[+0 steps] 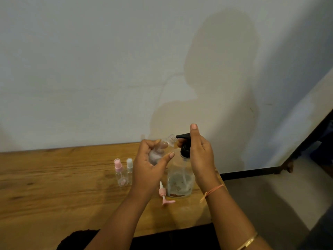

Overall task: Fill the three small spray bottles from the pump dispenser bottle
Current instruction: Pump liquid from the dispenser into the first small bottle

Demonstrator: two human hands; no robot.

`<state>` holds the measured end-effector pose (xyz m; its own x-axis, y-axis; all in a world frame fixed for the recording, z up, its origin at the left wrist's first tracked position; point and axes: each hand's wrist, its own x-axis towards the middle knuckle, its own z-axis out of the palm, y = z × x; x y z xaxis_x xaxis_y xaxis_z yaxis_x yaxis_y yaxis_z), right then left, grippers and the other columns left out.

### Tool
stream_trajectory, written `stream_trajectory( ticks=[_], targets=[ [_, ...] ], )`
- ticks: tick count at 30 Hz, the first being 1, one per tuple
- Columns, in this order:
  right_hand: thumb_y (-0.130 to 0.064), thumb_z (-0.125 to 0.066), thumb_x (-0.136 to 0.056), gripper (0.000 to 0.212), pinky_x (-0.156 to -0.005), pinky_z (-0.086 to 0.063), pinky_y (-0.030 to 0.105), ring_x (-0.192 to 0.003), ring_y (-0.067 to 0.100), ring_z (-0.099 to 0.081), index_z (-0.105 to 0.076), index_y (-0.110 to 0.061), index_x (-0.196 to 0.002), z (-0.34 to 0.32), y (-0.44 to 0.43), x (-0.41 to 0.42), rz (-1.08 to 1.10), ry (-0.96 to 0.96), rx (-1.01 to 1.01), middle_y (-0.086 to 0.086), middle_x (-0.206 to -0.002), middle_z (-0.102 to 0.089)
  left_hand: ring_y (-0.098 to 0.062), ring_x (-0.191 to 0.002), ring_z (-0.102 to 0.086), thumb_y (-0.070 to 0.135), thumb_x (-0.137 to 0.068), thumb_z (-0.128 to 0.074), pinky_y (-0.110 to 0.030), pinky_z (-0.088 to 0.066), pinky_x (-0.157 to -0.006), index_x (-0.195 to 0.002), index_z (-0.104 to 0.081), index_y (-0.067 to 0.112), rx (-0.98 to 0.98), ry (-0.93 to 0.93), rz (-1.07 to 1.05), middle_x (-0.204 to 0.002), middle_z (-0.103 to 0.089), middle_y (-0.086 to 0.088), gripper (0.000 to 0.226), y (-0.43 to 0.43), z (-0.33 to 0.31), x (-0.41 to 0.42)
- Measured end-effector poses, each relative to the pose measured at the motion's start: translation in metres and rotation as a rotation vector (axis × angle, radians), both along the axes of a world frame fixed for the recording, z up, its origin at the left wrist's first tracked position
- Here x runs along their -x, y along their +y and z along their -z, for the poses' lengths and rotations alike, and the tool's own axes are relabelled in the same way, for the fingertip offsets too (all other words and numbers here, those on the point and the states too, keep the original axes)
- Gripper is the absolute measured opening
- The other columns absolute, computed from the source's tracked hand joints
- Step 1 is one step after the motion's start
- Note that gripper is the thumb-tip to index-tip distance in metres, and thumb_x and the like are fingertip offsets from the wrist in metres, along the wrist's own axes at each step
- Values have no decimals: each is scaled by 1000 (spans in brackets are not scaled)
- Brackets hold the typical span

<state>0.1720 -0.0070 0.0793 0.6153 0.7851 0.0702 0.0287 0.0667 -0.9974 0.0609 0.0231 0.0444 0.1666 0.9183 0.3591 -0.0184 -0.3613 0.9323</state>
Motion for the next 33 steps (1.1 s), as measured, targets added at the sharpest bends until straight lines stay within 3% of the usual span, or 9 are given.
stream_trajectory(
  ticks=[6, 10, 13, 16, 18, 22, 28, 31, 33],
  targets=[
    [-38, -41, -96, 39, -57, -47, 14, -61, -4, -60, -67, -15, -78, -1, 2, -5, -58, -44, 25, 0, -76, -68, 16, -95, -55, 8, -72, -77, -3, -43, -79, -87, -50, 29, -48, 29, 8, -94, -64, 21, 37, 1, -2, 3],
    [-39, -42, -96, 37, -55, -44, 4, -68, -5, -62, -69, -15, -86, -5, 2, -11, -140, -39, 70, -1, -83, -71, 17, -95, -54, 11, -71, -77, -4, -44, -79, -88, -49, 32, -93, 110, 13, -91, -60, 40, 39, 5, -5, 6],
    [-40, -40, -97, 34, -59, -45, 6, -74, -4, -61, -67, -28, -78, -8, 1, -11, -187, -70, 96, -12, -78, -68, 21, -92, -54, 9, -71, -78, 0, -42, -74, -91, -49, 32, -99, 100, 29, -87, -61, 29, 42, 4, -8, 4],
    [-40, -41, -96, 33, -64, -45, 12, -78, -2, -60, -66, -27, -79, -9, 1, -11, -200, -73, 87, -14, -77, -67, 24, -95, -51, 12, -71, -78, 2, -39, -74, -99, -49, 34, -106, 115, 45, -95, -57, 27, 46, 2, -10, 1],
    [-40, -41, -96, 33, -64, -45, 14, -77, 1, -61, -66, -23, -83, -7, 1, -11, -201, -75, 86, -12, -76, -68, 24, -98, -49, 21, -70, -77, 2, -39, -76, -105, -49, 39, -102, 136, 59, -98, -56, 30, 48, 2, -10, 0],
    [-40, -41, -96, 31, -71, -43, 20, -91, 14, -59, -64, -19, -90, -4, 3, -11, -204, -109, 79, 5, -96, -66, 23, -96, -52, 31, -69, -69, 1, -41, -74, -103, -55, 36, -54, 112, 108, -100, -57, 26, 37, 6, -15, 1],
    [-34, -37, -98, 27, -67, -43, 15, -84, 2, -53, -60, -20, -102, -5, 4, -13, -217, -164, 96, -6, -92, -60, 11, -111, -48, 42, -55, -74, -1, -39, -86, -93, -63, 41, -36, 149, 79, -117, -54, 19, 40, 20, -11, 6],
    [-30, -37, -99, 25, -68, -43, 14, -83, 2, -53, -59, -21, -106, -4, 4, -13, -223, -175, 96, -7, -92, -59, 4, -96, -62, 34, -58, -75, -11, -50, -78, -97, -65, 34, 36, 88, 144, -101, -67, 17, 40, 18, -11, 6],
    [-32, -39, -98, 25, -69, -43, 16, -87, 16, -58, -60, -19, -104, -4, 4, -14, -222, -148, 98, 4, -93, -62, 2, -90, -65, 32, -59, -75, -17, -54, -72, -100, -66, 31, 66, 65, 172, -93, -70, 17, 41, 17, -12, 5]
  ],
)
